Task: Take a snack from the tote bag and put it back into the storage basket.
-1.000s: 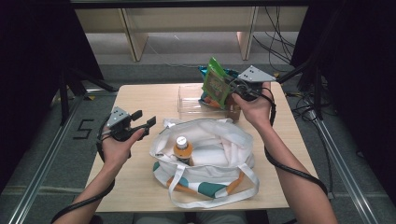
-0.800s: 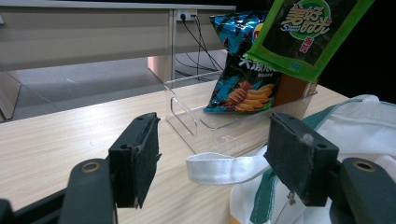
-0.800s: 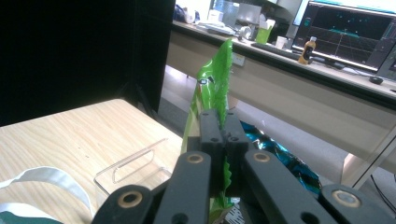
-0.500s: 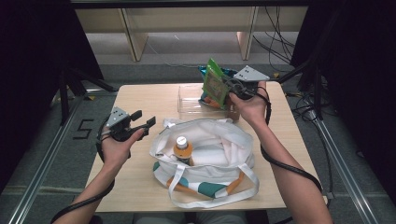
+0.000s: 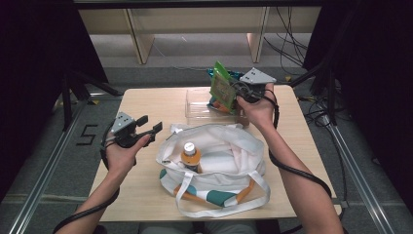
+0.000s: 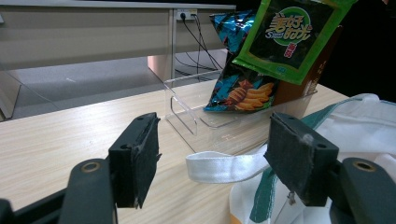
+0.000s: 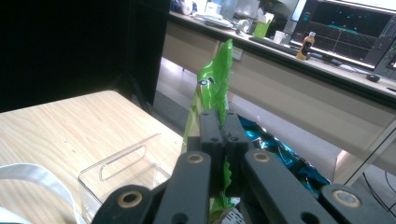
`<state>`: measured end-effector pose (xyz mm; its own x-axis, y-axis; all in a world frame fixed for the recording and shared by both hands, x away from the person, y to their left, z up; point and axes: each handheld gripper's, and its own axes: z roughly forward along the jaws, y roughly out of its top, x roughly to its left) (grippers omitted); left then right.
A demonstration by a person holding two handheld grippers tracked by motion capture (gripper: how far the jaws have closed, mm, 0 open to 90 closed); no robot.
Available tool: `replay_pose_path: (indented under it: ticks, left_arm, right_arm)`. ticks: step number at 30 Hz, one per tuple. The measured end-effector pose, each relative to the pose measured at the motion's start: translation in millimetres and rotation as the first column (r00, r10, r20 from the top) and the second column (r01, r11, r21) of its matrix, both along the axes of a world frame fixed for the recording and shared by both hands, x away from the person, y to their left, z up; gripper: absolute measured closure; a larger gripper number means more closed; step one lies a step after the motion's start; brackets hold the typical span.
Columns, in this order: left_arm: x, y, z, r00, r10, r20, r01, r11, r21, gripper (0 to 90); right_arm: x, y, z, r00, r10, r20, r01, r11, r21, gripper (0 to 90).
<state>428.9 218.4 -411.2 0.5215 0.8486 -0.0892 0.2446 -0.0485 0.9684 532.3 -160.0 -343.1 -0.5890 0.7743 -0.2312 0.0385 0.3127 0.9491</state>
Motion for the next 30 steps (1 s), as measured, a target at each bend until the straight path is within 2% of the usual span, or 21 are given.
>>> replay_pose_path:
  ticks: [6,8,9,11,12,13,16,18,19,22,23,26,27,28,29,30]
  left_arm:
    - [0.1,0.1,-0.4,1.0000,0.000,-0.001,0.000,1.0000,0.001,33.5]
    - [0.0,0.1,-0.5,1.0000,-0.001,-0.001,0.001,1.0000,0.001,33.5]
    - [-0.1,0.2,-0.5,1.0000,-0.001,-0.001,0.001,1.0000,0.002,33.5]
    - [-0.2,0.4,-0.4,1.0000,-0.001,0.000,0.001,1.0000,0.002,33.5]
    - [-0.3,0.5,-0.4,1.0000,0.001,-0.001,-0.001,1.0000,0.000,33.5]
    - [-0.3,0.6,-0.4,1.0000,0.001,-0.001,-0.001,1.0000,0.000,33.5]
    - [-0.3,0.8,-0.5,1.0000,0.000,-0.001,0.000,1.0000,0.000,33.5]
    - [-0.1,0.6,-0.7,1.0000,-0.002,-0.001,0.002,1.0000,0.004,33.5]
    - [-0.2,0.5,-0.8,1.0000,-0.002,-0.002,0.002,1.0000,0.005,33.5]
    - [-0.2,0.7,-0.8,1.0000,-0.001,-0.001,0.001,1.0000,0.005,33.5]
    - [-0.1,0.7,-0.8,1.0000,-0.001,-0.001,0.001,1.0000,0.006,33.5]
    - [-0.2,0.6,-1.1,1.0000,-0.001,-0.002,0.001,1.0000,0.007,33.5]
    - [-2.0,-0.6,-1.5,0.9997,0.004,-0.023,-0.005,1.0000,-0.009,33.5]
    - [0.2,0.3,-1.3,0.9999,-0.011,0.001,0.011,0.9999,0.005,33.5]
    - [-0.4,0.8,-1.3,1.0000,0.005,-0.005,-0.005,0.9999,0.009,33.5]
    - [0.0,0.8,-1.3,1.0000,-0.004,0.000,0.004,1.0000,0.009,33.5]
  right_arm:
    - [1.9,4.2,0.3,1.0000,0.003,-0.009,-0.003,1.0000,-0.007,90.0]
    - [4.1,4.2,-0.4,0.9999,0.004,0.013,-0.004,0.9998,-0.020,90.0]
    - [3.4,5.6,-1.4,1.0000,-0.004,0.000,0.004,0.9999,-0.011,90.0]
    - [5.6,5.7,-3.3,1.0000,0.003,0.008,-0.003,0.9999,-0.012,90.0]
    - [4.8,6.3,-4.2,0.9998,0.003,-0.021,-0.003,1.0000,0.000,90.0]
    - [5.3,6.2,-5.0,0.9999,-0.008,-0.014,0.008,1.0000,0.002,90.0]
    - [7.7,6.4,-7.0,1.0000,-0.001,0.000,0.001,0.9997,-0.024,90.0]
    - [7.3,6.9,-8.6,0.9999,-0.016,-0.004,0.015,0.9993,-0.034,90.0]
    - [9.0,6.3,-9.1,0.9997,-0.016,0.016,0.016,0.9988,-0.047,90.0]
    - [8.6,8.3,-12.3,0.9997,-0.008,-0.024,0.007,0.9991,-0.041,90.0]
    - [9.6,8.1,-13.0,0.9998,-0.017,0.010,0.017,0.9982,-0.058,90.0]
    - [8.9,9.8,-15.7,0.9997,-0.017,-0.019,0.016,0.9982,-0.057,90.0]
    - [9.7,9.5,-16.2,0.9997,-0.017,-0.017,0.016,0.9979,-0.062,90.0]
    - [10.2,9.4,-16.7,0.9999,-0.013,-0.008,0.012,0.9975,-0.069,90.0]
    - [10.0,10.2,-17.6,0.9997,-0.012,-0.019,0.011,0.9977,-0.067,90.0]
    - [10.3,9.9,-18.1,0.9998,-0.013,-0.015,0.012,0.9975,-0.070,90.0]
